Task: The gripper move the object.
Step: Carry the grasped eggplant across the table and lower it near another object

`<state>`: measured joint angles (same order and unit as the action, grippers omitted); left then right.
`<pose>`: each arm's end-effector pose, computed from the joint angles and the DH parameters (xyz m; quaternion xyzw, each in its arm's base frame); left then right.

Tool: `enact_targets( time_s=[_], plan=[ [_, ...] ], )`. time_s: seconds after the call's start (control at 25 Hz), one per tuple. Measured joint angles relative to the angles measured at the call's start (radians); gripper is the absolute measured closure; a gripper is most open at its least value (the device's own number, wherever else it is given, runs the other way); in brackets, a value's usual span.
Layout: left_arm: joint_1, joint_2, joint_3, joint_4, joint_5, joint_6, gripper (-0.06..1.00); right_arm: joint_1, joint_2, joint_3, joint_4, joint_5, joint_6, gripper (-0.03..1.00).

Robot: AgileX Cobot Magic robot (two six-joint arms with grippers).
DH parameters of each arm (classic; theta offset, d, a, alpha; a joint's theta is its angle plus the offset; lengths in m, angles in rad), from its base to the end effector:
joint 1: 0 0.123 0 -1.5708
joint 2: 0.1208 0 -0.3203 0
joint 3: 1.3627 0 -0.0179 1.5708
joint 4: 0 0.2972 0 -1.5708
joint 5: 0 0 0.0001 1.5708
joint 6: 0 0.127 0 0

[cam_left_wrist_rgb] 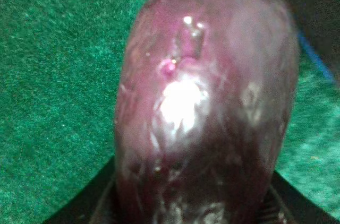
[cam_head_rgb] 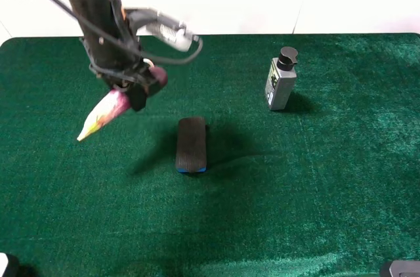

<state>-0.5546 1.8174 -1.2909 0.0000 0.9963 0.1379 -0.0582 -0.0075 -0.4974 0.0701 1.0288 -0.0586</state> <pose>0.3474 -0.2152 0.1859 0.3386 0.9385 -0.0140 0.0661 0.0336 0.0057 0.2864 -0.0010 0.8429 0.0036 0.5380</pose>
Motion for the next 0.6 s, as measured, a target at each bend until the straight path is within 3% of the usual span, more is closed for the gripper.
enact_targets(
  time_s=[0.36, 0.6],
  plan=[
    [0.000, 0.000, -0.256, -0.012, 0.090, -0.095, 0.47, 0.000, 0.000, 0.000, 0.000, 0.000, 0.000, 0.28],
    [0.000, 0.000, -0.333, -0.012, 0.089, -0.116, 0.47, 0.000, 0.000, 0.000, 0.000, 0.000, 0.000, 0.28]
  ],
)
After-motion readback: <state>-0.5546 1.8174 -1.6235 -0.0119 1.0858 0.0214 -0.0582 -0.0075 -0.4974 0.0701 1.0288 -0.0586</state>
